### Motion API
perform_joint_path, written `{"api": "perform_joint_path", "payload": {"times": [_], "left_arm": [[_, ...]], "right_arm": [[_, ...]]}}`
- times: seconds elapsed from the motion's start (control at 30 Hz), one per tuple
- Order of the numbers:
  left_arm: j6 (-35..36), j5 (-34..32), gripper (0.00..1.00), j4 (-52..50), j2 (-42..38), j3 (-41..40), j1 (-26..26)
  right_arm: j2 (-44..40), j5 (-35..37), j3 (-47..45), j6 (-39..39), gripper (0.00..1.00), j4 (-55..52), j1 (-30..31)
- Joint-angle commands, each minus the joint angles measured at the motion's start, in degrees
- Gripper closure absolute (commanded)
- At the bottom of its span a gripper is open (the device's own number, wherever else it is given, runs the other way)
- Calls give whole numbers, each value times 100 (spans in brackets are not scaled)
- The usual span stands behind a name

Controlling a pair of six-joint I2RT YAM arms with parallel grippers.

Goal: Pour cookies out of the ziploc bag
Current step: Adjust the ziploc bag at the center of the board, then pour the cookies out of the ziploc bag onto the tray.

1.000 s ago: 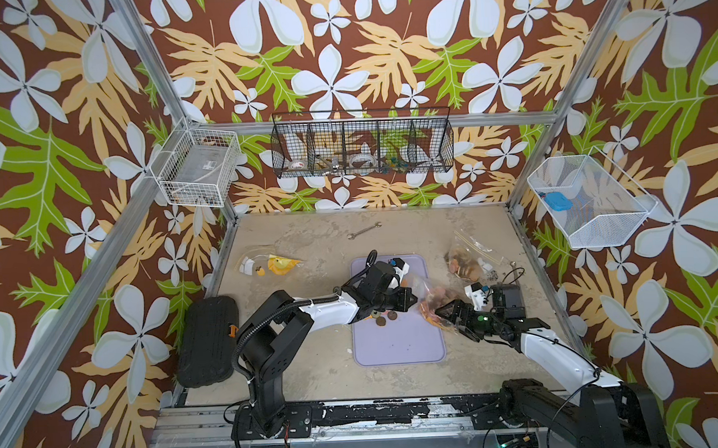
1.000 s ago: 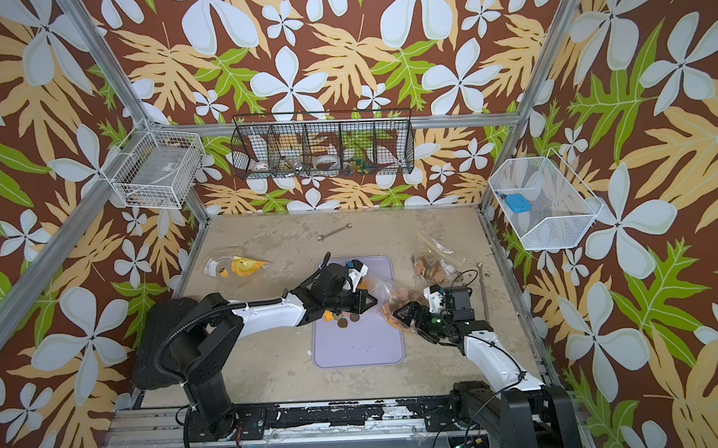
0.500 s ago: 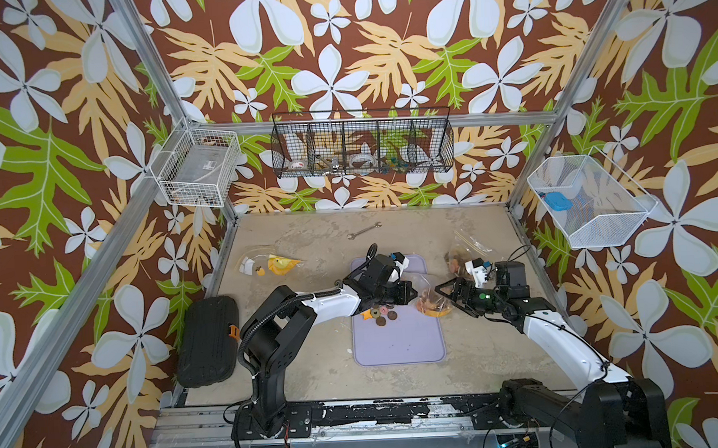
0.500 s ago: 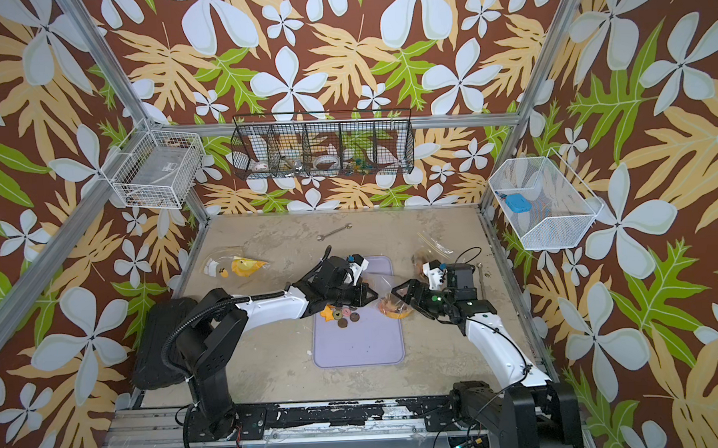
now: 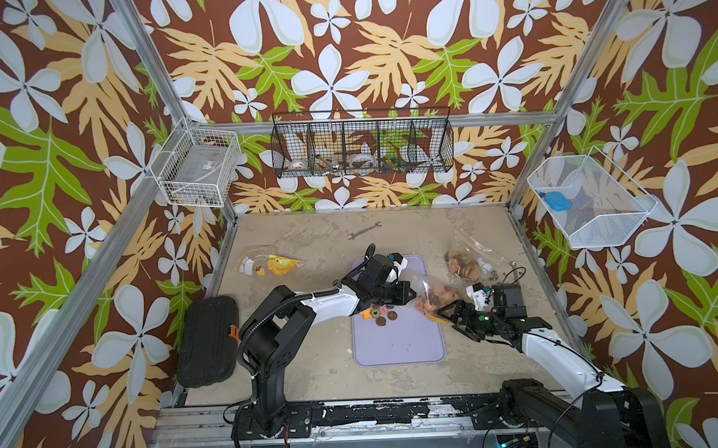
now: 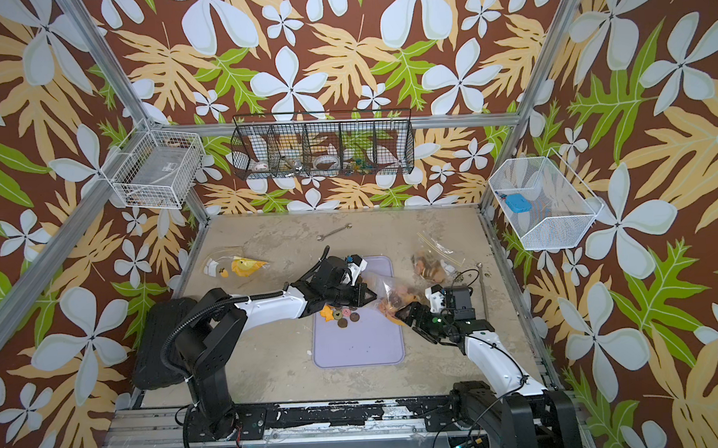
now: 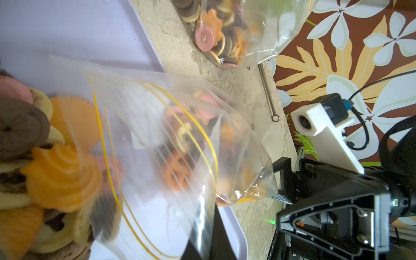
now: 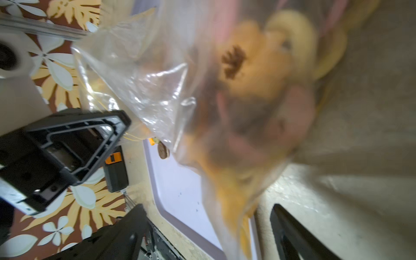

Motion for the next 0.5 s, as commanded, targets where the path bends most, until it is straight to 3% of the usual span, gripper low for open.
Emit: {"api": "perform_joint_path", "payload": {"times": [0.0,0.1,0.2,0.47], "left_arm": [[-50,58,100,51,-62,3,24],[-50,73,100,38,-77,39,43],[-51,84,100,29,-96,81,42],[-35,133,100,29,-153,19,50]], "right_arm": [[173,-578,297,504,14,795,6],[255,-630,985,35,21,280,2],[122,217,1687,-905,24,-1028,9],[-605,1130,1119,-1086,26,-1751,3]]}}
